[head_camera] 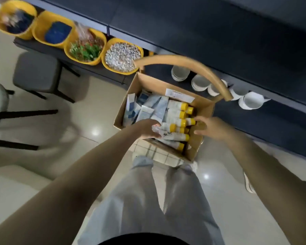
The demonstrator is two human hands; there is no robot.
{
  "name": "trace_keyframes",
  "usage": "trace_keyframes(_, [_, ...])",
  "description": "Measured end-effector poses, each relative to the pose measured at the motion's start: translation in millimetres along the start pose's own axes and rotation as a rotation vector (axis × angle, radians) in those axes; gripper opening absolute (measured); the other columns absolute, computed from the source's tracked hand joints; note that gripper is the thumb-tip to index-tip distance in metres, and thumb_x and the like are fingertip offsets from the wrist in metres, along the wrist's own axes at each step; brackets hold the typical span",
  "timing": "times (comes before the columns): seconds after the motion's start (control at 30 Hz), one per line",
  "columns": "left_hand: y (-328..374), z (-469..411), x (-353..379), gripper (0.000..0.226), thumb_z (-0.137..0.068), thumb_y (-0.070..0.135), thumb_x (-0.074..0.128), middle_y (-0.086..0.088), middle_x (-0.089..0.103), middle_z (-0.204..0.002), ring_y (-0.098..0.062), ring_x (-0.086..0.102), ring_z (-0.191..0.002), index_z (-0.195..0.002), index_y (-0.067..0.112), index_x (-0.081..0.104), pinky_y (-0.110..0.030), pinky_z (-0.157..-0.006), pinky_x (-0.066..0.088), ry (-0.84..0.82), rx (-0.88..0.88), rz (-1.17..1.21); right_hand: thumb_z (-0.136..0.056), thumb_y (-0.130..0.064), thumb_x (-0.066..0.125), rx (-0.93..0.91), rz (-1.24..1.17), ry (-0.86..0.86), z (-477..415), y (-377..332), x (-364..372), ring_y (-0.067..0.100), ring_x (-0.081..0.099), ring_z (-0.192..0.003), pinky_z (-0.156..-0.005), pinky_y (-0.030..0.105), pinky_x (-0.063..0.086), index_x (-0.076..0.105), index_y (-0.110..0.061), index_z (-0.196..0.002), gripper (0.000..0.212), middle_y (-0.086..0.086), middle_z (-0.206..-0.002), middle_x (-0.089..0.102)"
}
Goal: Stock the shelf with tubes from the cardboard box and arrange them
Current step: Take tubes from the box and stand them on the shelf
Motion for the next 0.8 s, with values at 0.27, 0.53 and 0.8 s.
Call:
trace_keyframes(0.27, [-26.7,-65.1,41.3,0.067,-0.083,0.050,0.064,0.000,0.053,-0.136,-0.023,0.049,-0.122,-0.140,0.026,0.039,-0.034,-0.098,0.040,-0.101,-0.072,0.165,-0.087,-0.034,0.065,0.011,-0.080,0.037,-77.8,14.8,8.1,0.026,0.044,-0.129,-0.104,0.038,0.035,0.039,-0.019,-0.141,0.062,0.005,-0.143,0.045])
trace_keyframes(0.53, [-29.5,-96.2,51.2,0.049,-0.086,0.043,0.063,-0.006,0.059,-0.122,-0.018,0.053,-0.104,-0.123,0.013,0.058,-0.026,-0.084,0.039,-0.069,-0.092,0.300,-0.088,-0.042,0.061,0.116,-0.201,-0.006,-134.3,27.8,19.5,0.024,0.041,-0.133,-0.109,0.043,0.035,0.030,-0.025,-0.147,0.069,0.003,-0.147,0.041])
trace_keyframes(0.8, [-37.0,-111.3,59.0,0.026,-0.078,0.023,0.075,0.001,0.060,-0.097,-0.016,0.056,-0.092,-0.099,0.012,0.063,-0.018,-0.064,0.037,0.001,-0.098,0.376,-0.092,-0.038,0.056,0.139,-0.372,0.053,-158.0,38.1,34.0,0.017,0.046,-0.129,-0.106,0.034,0.036,0.036,-0.023,-0.144,0.058,-0.001,-0.145,0.044])
Point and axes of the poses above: each hand's wrist, its own z-axis away from the middle knuckle, its own x-axis out of the palm, y = z × x, the point moved 3 cm from there along -z, towards the middle knuckle
